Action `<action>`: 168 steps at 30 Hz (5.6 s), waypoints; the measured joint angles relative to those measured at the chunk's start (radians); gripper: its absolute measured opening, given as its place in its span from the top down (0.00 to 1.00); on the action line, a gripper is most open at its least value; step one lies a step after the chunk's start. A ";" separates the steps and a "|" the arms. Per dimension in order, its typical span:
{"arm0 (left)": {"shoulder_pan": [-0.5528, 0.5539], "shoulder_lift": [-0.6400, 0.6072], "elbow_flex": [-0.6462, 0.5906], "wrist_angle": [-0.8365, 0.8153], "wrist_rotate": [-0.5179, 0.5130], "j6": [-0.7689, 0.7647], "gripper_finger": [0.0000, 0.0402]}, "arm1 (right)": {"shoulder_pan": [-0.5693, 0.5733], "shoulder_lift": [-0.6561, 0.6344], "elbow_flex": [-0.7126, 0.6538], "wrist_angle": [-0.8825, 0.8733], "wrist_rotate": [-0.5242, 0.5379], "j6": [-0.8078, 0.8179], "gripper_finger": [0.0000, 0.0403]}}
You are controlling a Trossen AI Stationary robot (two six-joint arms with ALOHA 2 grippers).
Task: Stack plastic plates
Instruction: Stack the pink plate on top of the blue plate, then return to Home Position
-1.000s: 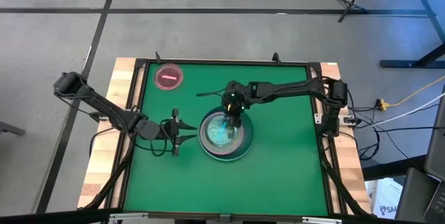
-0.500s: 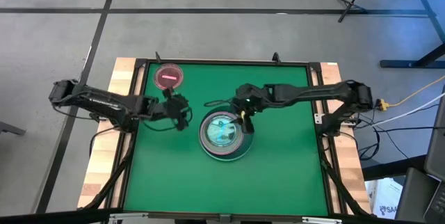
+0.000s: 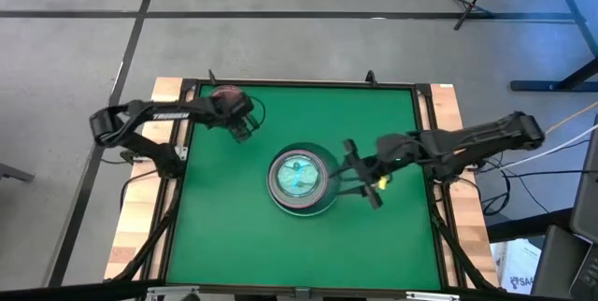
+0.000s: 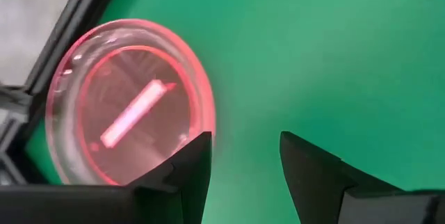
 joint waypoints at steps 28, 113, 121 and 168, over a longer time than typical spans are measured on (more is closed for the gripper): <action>0.187 0.328 0.151 -0.003 -0.035 0.107 0.96 | 0.003 -0.217 -0.303 0.447 0.047 0.001 0.48; -0.799 -0.011 0.106 0.342 0.199 0.081 0.72 | 0.003 -0.175 -0.303 0.414 0.125 -0.024 0.48; -0.763 -0.177 -0.083 0.594 0.155 0.110 0.72 | 0.003 -0.056 -0.303 0.426 0.166 -0.030 0.48; -0.679 -1.256 -0.710 0.784 0.075 0.114 0.91 | -0.135 -1.055 -0.975 0.331 0.257 0.302 0.95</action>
